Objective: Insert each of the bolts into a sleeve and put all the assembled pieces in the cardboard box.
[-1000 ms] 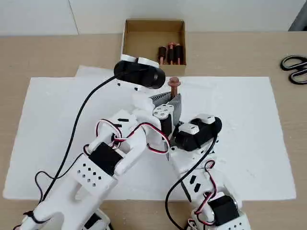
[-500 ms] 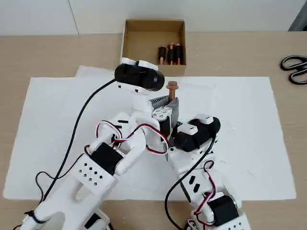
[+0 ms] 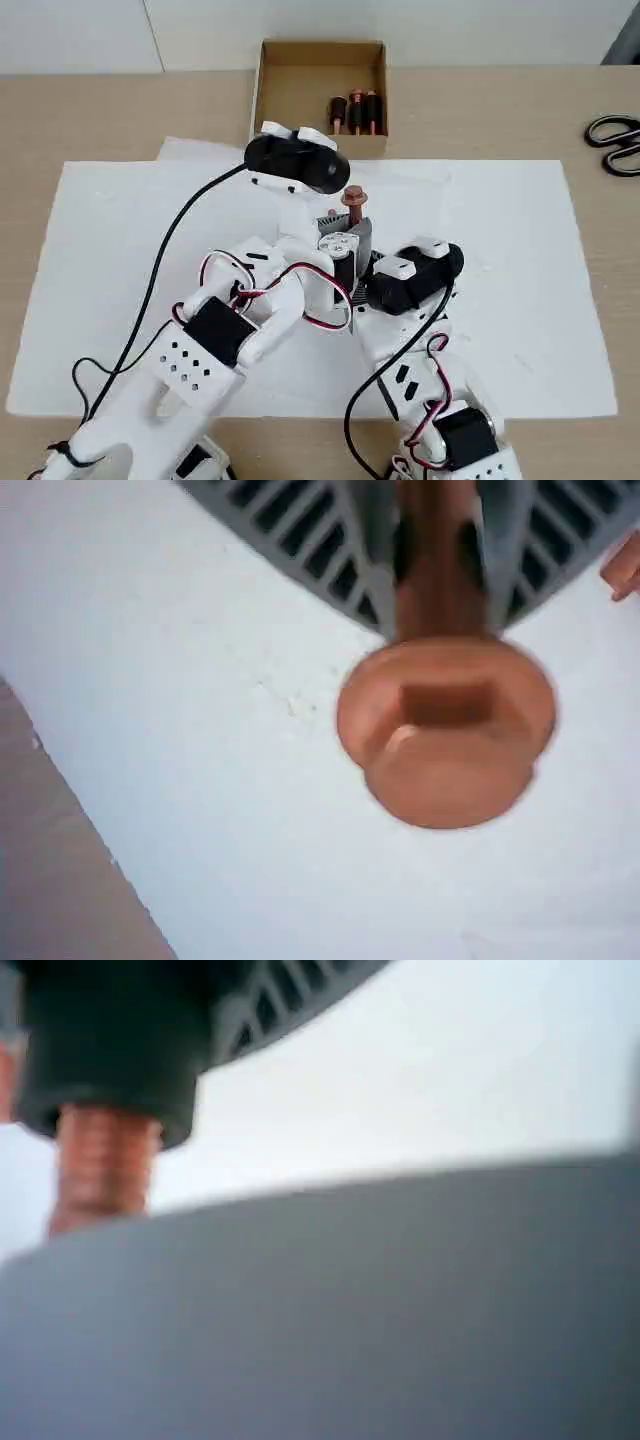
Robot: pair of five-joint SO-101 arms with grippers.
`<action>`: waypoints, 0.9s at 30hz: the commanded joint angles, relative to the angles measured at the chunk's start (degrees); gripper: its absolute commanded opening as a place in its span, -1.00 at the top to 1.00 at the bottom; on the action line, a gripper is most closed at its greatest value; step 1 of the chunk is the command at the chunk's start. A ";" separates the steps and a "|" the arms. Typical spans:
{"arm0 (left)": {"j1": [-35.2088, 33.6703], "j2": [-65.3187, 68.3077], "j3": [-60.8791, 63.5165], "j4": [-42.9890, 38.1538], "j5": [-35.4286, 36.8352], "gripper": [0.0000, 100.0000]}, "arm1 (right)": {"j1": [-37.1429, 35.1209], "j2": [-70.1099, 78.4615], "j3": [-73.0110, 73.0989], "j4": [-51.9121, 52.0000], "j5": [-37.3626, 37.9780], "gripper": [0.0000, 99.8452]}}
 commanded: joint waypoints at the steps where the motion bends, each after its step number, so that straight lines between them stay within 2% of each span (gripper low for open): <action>1: -0.62 0.09 -1.63 0.70 0.00 0.99 | 1.63 -1.01 -1.85 -2.15 -0.53 0.99; 8: 0.26 0.18 0.48 0.62 0.00 0.98 | 1.63 -1.01 -1.85 -2.15 -0.53 0.99; 14: 3.78 0.18 1.89 0.97 -1.76 0.67 | 1.63 -1.01 -1.85 -2.15 -0.53 0.99; 18: 3.69 -0.18 1.89 1.05 -1.76 0.64 | 1.63 -1.01 -1.85 -2.15 -0.53 0.99; 22: 3.52 -0.26 -0.31 4.66 -1.93 0.60 | 1.63 -1.01 -1.85 -2.15 -0.53 0.99; 27: 0.35 -0.35 -9.36 16.44 -1.76 0.33 | 1.89 -0.92 -1.85 -2.07 -0.09 0.99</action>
